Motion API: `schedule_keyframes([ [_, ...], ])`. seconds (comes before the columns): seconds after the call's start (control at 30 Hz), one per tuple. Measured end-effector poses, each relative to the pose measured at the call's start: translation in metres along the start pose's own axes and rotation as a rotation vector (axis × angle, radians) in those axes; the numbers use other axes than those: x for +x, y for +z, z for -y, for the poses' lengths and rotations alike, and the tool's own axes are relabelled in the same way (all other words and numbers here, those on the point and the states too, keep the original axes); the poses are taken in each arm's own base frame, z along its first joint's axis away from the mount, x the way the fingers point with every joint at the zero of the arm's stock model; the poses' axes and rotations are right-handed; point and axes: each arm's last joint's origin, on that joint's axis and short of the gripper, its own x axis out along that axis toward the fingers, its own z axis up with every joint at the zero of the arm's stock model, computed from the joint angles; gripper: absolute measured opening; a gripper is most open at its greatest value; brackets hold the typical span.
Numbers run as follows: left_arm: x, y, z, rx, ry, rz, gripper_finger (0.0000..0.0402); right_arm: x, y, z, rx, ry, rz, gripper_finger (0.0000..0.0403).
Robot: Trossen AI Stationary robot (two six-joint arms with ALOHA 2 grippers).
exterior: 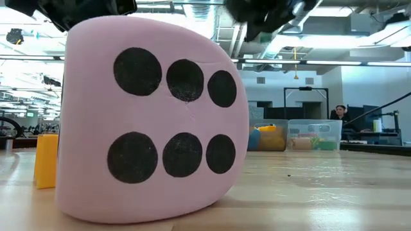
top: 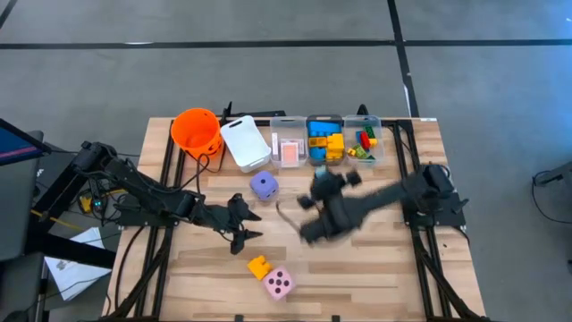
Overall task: Pick & Place Toys
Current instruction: Put the small light blue game piece into the right transparent bin, then move the black bin to the top of the table
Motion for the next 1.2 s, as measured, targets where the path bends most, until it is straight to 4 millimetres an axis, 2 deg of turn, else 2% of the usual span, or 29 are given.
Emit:
schedule_keyframes([
  [0.17, 0.0, -0.003, -0.001, 0.009, 0.015, -0.031, 0.0237, 0.072, 0.024, 0.022, -0.107, -0.179, -0.115, 0.0141],
  [0.27, 0.0, -0.003, -0.003, -0.016, 0.045, -0.023, 0.0237, 0.114, 0.025, 0.036, -0.136, -0.266, -0.224, 0.014],
  [0.43, -0.002, -0.01, 0.001, -0.111, 0.057, -0.039, 0.0237, 0.183, 0.0, 0.061, -0.214, -0.362, -0.435, 0.0142],
  [0.53, -0.003, -0.029, 0.0, -0.136, 0.045, -0.067, 0.0237, 0.218, -0.022, 0.075, -0.24, -0.329, -0.596, 0.0142],
  [0.63, -0.003, -0.044, -0.004, -0.176, 0.026, -0.065, 0.0237, 0.244, -0.044, 0.084, -0.238, -0.283, -0.685, 0.0145],
  [0.77, -0.003, -0.06, -0.015, -0.262, 0.037, -0.065, 0.0237, 0.257, -0.064, 0.095, -0.234, -0.306, -0.726, 0.0167],
  [0.93, -0.001, -0.063, -0.024, -0.309, 0.058, -0.051, 0.0237, 0.256, -0.069, 0.1, -0.322, -0.304, -0.781, 0.0212],
  [1.1, 0.002, -0.056, -0.029, -0.309, 0.071, -0.013, 0.0237, 0.243, -0.068, 0.087, -0.442, -0.228, -0.753, 0.0254],
  [1.2, 0.003, -0.053, -0.03, -0.269, 0.067, 0.009, 0.0237, 0.225, -0.068, 0.069, -0.528, -0.171, -0.708, 0.0268],
])
